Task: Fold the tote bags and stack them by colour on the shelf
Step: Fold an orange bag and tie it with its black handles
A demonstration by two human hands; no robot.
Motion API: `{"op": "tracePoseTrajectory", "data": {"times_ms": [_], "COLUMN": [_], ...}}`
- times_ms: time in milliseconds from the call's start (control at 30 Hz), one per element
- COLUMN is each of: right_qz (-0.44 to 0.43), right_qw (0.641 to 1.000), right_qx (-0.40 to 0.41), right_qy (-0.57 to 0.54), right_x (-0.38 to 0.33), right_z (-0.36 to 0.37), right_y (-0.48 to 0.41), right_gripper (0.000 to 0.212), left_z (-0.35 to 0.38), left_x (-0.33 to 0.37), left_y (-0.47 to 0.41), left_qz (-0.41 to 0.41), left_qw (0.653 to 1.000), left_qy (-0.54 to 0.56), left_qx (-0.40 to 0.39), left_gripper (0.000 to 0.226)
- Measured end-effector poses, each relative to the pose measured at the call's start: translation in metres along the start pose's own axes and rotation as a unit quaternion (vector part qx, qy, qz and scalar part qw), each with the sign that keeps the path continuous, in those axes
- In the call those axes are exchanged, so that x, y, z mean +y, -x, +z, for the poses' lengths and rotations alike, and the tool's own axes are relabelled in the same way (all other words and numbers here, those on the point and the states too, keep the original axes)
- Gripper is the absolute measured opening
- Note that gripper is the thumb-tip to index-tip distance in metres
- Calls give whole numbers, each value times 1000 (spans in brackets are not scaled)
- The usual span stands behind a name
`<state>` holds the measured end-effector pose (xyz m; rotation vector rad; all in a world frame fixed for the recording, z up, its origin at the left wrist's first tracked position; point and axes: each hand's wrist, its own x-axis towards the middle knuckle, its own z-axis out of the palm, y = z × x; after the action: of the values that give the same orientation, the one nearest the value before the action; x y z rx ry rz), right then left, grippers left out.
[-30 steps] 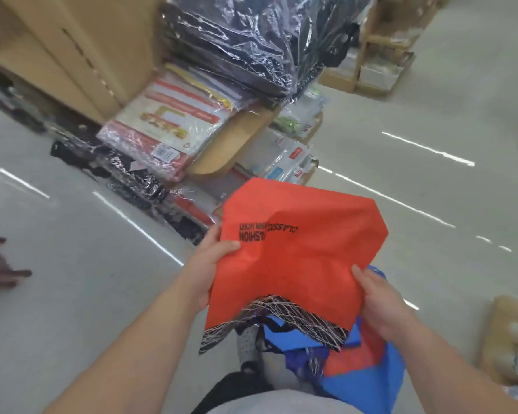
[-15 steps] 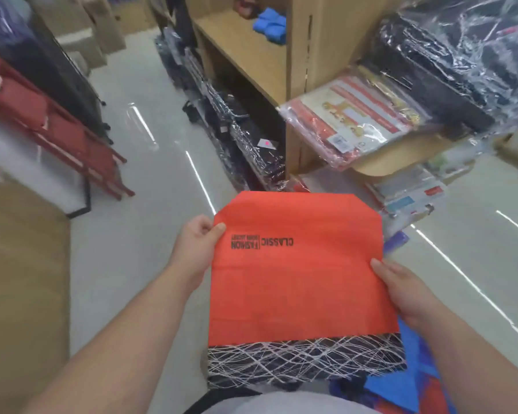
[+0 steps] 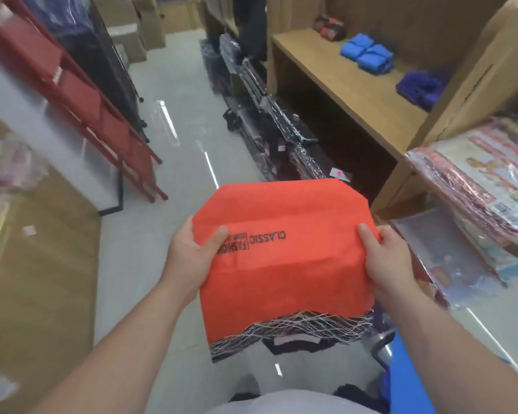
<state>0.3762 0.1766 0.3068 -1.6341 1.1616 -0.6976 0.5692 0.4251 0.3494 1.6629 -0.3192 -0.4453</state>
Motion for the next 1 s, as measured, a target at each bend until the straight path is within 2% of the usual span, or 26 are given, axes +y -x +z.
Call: {"op": "tracePoseTrajectory", "data": {"times_ms": [67, 133, 300, 400, 500, 567, 633, 667, 733, 800, 833, 900, 1000], "right_qz": [23, 32, 11, -3, -2, -17, -34, -36, -23, 3, 8, 11, 20], "right_qw": [998, 997, 999, 999, 995, 994, 990, 986, 972, 954, 947, 947, 958], "right_qx": [38, 51, -2, 35, 29, -30, -97, -130, -194, -248, -265, -255, -195], "right_qy": [-35, -46, -30, -40, -93, -105, -99, -102, -128, -168, -182, -194, -210], "right_x": [-8, -14, -41, -54, -75, -92, -109, -115, -125, -132, -134, -137, -136], "right_z": [21, 39, 79, 103, 132, 151, 165, 169, 171, 166, 163, 158, 159], "right_y": [-15, -36, -95, -145, -195, -220, -240, -251, -274, -296, -304, -328, -367], "right_gripper": [37, 38, 26, 28, 32, 27, 21, 23, 48, 77, 85, 88, 78], "left_z": [-14, -20, -9, -3, 5, 9, 14, 17, 23, 33, 36, 47, 69], "left_x": [-1, -8, -12, -3, 12, 20, 25, 27, 36, 46, 52, 65, 74], "left_y": [-15, -28, -84, -130, -171, -198, -227, -242, -268, -293, -304, -333, -382], "left_qz": [-72, -117, -72, -55, -75, -94, -82, -68, -32, -2, 13, 26, 24], "left_qw": [990, 981, 997, 996, 994, 994, 994, 992, 986, 983, 982, 981, 982], "left_qy": [79, 71, 9, 17, 48, 52, 34, 22, 38, 71, 86, 114, 144], "left_qx": [-96, -137, -3, 73, 63, 34, 69, 104, 160, 169, 168, 155, 121], "left_gripper": [28, 25, 26, 13, 7, 14, 17, 23, 43, 69, 74, 71, 61]}}
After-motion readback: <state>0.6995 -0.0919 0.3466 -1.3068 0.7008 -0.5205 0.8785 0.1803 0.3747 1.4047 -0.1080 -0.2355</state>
